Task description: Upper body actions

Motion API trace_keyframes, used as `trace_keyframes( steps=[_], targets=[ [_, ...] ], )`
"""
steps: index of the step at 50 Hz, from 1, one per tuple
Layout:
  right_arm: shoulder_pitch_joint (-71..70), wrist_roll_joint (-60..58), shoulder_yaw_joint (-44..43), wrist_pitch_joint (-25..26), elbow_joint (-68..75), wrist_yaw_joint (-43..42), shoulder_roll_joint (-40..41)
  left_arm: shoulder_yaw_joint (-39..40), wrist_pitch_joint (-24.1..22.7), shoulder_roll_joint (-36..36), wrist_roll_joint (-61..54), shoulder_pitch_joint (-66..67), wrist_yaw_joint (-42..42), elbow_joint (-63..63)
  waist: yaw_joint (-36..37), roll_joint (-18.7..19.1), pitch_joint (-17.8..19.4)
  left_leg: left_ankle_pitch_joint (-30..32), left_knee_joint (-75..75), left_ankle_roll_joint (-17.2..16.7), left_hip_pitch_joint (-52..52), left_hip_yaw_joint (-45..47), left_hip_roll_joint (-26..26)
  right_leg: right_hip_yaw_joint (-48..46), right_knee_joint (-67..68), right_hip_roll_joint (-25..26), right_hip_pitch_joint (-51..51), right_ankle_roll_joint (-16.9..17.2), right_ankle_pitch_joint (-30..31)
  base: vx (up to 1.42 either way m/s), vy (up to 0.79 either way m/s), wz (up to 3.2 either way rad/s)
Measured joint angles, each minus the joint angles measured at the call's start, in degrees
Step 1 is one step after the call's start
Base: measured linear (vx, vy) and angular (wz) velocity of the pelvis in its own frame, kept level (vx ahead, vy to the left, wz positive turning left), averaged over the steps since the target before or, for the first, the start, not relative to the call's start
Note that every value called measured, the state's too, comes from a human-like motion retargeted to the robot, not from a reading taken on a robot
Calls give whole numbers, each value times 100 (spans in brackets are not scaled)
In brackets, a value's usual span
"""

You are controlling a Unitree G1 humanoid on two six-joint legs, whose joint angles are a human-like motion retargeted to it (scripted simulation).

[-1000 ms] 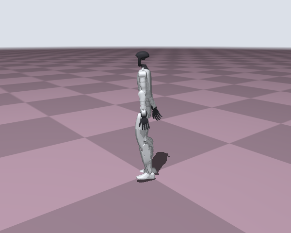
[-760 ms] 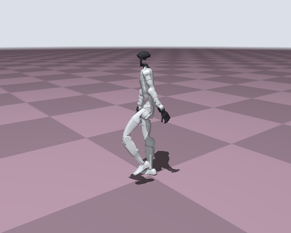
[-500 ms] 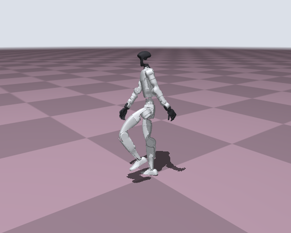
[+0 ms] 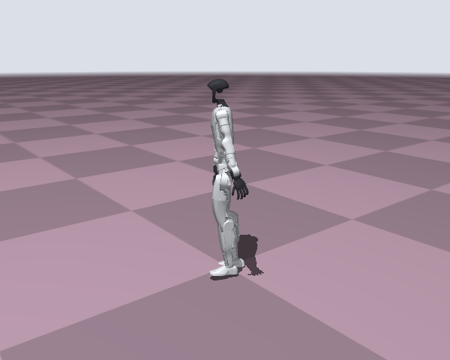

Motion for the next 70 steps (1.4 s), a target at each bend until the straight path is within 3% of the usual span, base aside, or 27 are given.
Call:
trace_keyframes(
  steps=[5,9,13,15,20,26,30,35,38,41,42,43,45,47,50,55,59,65,70],
  targets=[
    [134,-261,-203,-354,-666,262,36,-362,68,231,-35,-465,160,511,-68,-107,44,-83,-85,119,159,29,-130,60,255,-118,31,123,-184,-10,16,-10],
    [445,-579,-584,-554,-936,-57,-34,-916,141,109,156,-1025,424,819,-84,-132,86,-147,-70,198,223,-118,-109,8,1050,-162,-138,71,-429,-4,11,10],
    [820,-763,-832,-583,-804,-553,-233,-1584,162,-340,-280,-1593,289,819,-58,131,347,-188,-93,245,428,24,224,221,2837,-170,-846,-185,677,-15,15,-41],
    [1011,-772,-954,-513,-581,-728,-387,-1806,56,-613,-549,-2014,232,819,-139,343,510,-198,-68,265,502,118,464,346,4094,-204,-1472,-637,1230,-19,20,-28],
    [1379,-410,-1303,-125,271,-698,-740,-1993,-441,-937,-473,-3276,701,549,-917,550,843,-225,105,374,402,-6,761,-46,6900,-779,-2969,-1108,472,-15,11,33],
    [1895,183,-1665,144,1069,-842,-972,-1911,-1044,-1198,-871,-4176,1010,-171,-1223,617,888,-263,251,462,249,-132,883,-41,8070,-787,-4280,-1233,273,1,4,15],
    [2055,348,-1687,191,1135,-989,-964,-1799,-1331,-1202,-1031,-4508,1158,-96,-1241,612,811,-302,256,448,274,-73,902,-90,7739,-703,-4289,-1196,311,6,-2,-22],
    [1870,218,-1605,67,730,-733,-743,-2006,-1155,-1053,-886,-4239,1448,98,-1188,595,719,-340,174,380,441,104,916,110,6463,-247,-3339,-836,692,11,-7,-40],
    [1729,220,-1450,-46,252,-558,-529,-2022,-1065,-1092,-902,-3751,1325,273,-1038,539,558,-366,74,341,545,270,816,401,5088,155,-2422,-638,1192,17,-7,-53],
    [1541,183,-1234,-130,-249,-538,-327,-1972,-1012,-1194,-1014,-3192,1108,613,-914,357,376,-404,2,322,607,338,528,929,3085,505,-1295,-207,1664,23,-12,-30],
    [1463,156,-1162,-174,-402,-546,-274,-1989,-975,-1225,-1047,-3013,1016,724,-914,279,327,-420,-1,320,605,311,400,1007,2419,527,-909,-60,1472,21,-11,20],
    [1366,125,-1081,-219,-551,-541,-227,-2042,-914,-1242,-1070,-2836,916,795,-930,214,310,-439,9,312,610,264,290,987,1862,536,-518,69,707,23,-13,25],
    [1182,38,-911,-306,-844,-431,-131,-2158,-668,-1215,-974,-2481,767,819,-911,-59,345,-466,-18,291,738,177,-48,620,887,373,18,11,-225,21,-8,7],
    [1044,-110,-798,-387,-1072,-184,-40,-2155,-330,-1175,-568,-2207,825,819,-616,-246,214,-470,-72,212,725,343,-219,839,348,276,37,-40,-18,12,0,-68],
    [887,-313,-884,-515,-1354,119,-4,-2193,-54,-1302,28,-1947,1140,819,-87,-184,-62,-442,-31,108,375,566,-82,1103,-27,221,-227,164,366,6,-8,-45],
    [861,-779,-625,-749,-1573,-213,-104,-2380,-363,-1213,-7,-1669,953,819,-416,-62,202,-301,-87,43,430,601,36,906,51,318,-230,5,298,5,-5,25],
    [1007,-796,-717,-221,-1078,-474,-229,-1860,-188,-1212,-27,-1596,787,793,-772,115,203,-226,-74,-13,357,478,183,718,32,432,-201,-55,250,5,-8,35],
    [1205,-407,-972,315,150,-678,-569,-1241,-483,-1179,-546,-1346,638,755,-703,223,259,-310,126,-123,388,351,303,745,19,525,-112,-182,245,13,-12,-7],
    [1127,341,-965,578,555,-1139,-605,-926,40,-1177,-929,-852,801,819,-648,259,373,-442,780,-310,236,285,471,815,109,484,-63,-280,164,8,-9,-14]
  ],
)
